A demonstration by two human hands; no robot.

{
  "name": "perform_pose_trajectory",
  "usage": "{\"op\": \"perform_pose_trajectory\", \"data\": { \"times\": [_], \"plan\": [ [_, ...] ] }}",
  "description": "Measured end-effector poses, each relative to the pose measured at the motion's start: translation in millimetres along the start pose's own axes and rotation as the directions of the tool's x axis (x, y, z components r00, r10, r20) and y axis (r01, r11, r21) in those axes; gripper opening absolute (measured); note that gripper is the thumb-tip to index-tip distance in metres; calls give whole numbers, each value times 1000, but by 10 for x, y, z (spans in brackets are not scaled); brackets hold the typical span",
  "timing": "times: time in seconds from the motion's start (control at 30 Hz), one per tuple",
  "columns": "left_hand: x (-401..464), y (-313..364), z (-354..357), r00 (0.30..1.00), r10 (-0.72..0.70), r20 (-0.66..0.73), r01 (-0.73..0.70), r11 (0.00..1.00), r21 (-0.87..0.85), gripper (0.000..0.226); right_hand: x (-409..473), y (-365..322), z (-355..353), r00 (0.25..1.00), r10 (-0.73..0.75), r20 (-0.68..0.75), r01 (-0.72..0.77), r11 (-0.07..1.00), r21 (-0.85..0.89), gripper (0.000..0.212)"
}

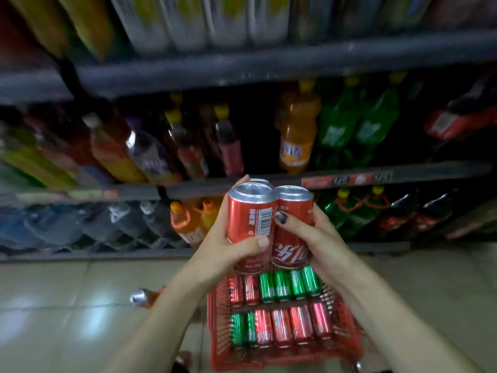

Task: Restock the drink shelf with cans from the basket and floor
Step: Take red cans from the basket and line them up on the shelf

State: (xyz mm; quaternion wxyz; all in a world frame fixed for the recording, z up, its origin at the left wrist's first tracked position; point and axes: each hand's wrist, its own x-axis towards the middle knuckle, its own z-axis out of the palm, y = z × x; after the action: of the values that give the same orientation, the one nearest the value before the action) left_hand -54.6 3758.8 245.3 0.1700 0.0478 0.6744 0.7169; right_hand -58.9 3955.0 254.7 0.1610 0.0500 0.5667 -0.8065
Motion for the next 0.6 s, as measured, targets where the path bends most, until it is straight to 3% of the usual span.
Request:
{"op": "perform_pose_trajectory", "data": {
  "times": [0.23, 0.4, 0.6],
  "plan": [
    [-390, 2713, 388, 972, 225, 65, -229, 972, 54, 89, -767, -2460, 795, 985, -173, 29, 174, 984, -34, 51],
    [-572, 4349, 682, 923, 375, 86, -382, 920, 89, 90, -1244, -4034, 1254, 950, -306, 69, 312, 943, -112, 75],
    [-669, 5891, 1067, 820, 556, 137, -571, 811, 127, 91, -1671, -5529, 1541, 847, -521, 105, 531, 835, -140, 63]
  ]
}}
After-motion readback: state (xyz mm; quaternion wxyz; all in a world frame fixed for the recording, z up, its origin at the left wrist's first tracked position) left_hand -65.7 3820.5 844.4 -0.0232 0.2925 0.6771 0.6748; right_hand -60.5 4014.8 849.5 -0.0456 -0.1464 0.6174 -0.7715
